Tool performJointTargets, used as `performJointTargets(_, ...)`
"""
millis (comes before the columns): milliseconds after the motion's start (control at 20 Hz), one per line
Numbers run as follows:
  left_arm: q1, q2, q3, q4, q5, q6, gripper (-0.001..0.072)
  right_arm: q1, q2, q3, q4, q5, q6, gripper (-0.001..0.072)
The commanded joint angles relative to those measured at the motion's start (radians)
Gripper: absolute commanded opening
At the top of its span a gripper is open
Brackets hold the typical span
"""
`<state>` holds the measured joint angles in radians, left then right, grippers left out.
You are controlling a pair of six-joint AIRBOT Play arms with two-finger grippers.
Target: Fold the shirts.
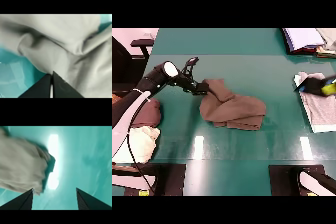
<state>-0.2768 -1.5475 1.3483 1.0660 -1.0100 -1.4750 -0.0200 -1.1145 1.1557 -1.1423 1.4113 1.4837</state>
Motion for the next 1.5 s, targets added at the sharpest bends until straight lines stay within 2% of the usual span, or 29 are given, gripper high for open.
performJointTargets(0,0.009,-0.001,0.035,0.004,-0.020,0.017,0.0027,0.023,-0.080,-0.294,0.180,-0.164,-0.123,0.0598)
performJointTargets(100,0.009,0.000,0.035,0.007,-0.021,0.017,0.0027,0.073,-0.164,-0.333,0.298,-0.246,-0.191,0.0597)
performJointTargets(200,0.009,0.000,0.035,0.008,-0.020,0.017,0.0027,0.123,-0.240,-0.305,0.348,-0.308,-0.218,0.0595)
performJointTargets(300,0.010,0.000,0.035,0.008,-0.020,0.017,0.0027,0.166,-0.303,-0.238,0.347,-0.340,-0.218,0.0522)
performJointTargets(350,0.010,0.000,0.035,0.008,-0.021,0.017,0.0027,0.180,-0.329,-0.199,0.345,-0.343,-0.219,0.0443)
performJointTargets(400,0.010,0.000,0.035,0.008,-0.021,0.018,0.0027,0.192,-0.352,-0.159,0.342,-0.343,-0.221,0.0317)
performJointTargets(450,0.010,0.000,0.035,0.008,-0.022,0.017,0.0027,0.201,-0.365,-0.122,0.324,-0.344,-0.222,0.0114)
performJointTargets(500,0.010,0.001,0.036,0.008,-0.021,0.017,0.0027,0.206,-0.368,-0.090,0.306,-0.345,-0.222,0.0014)
performJointTargets(700,0.010,0.112,0.068,0.075,-0.019,0.017,0.0026,0.184,-0.260,0.043,0.202,-0.300,-0.220,0.0013)
performJointTargets(1000,0.009,0.465,0.309,0.129,-0.023,0.016,0.0026,0.119,0.038,0.308,0.171,-0.097,-0.207,0.0012)
performJointTargets(1100,0.009,0.570,0.391,0.127,-0.023,0.016,0.0026,0.114,0.121,0.388,0.163,-0.048,-0.171,0.0012)
performJointTargets(1250,0.009,0.679,0.489,0.127,-0.023,0.016,0.0026,0.114,0.212,0.500,0.066,0.001,-0.093,0.0012)
performJointTargets(1450,0.009,0.695,0.566,0.108,-0.046,0.010,0.0025,0.114,0.227,0.618,0.016,0.086,-0.013,0.0012)
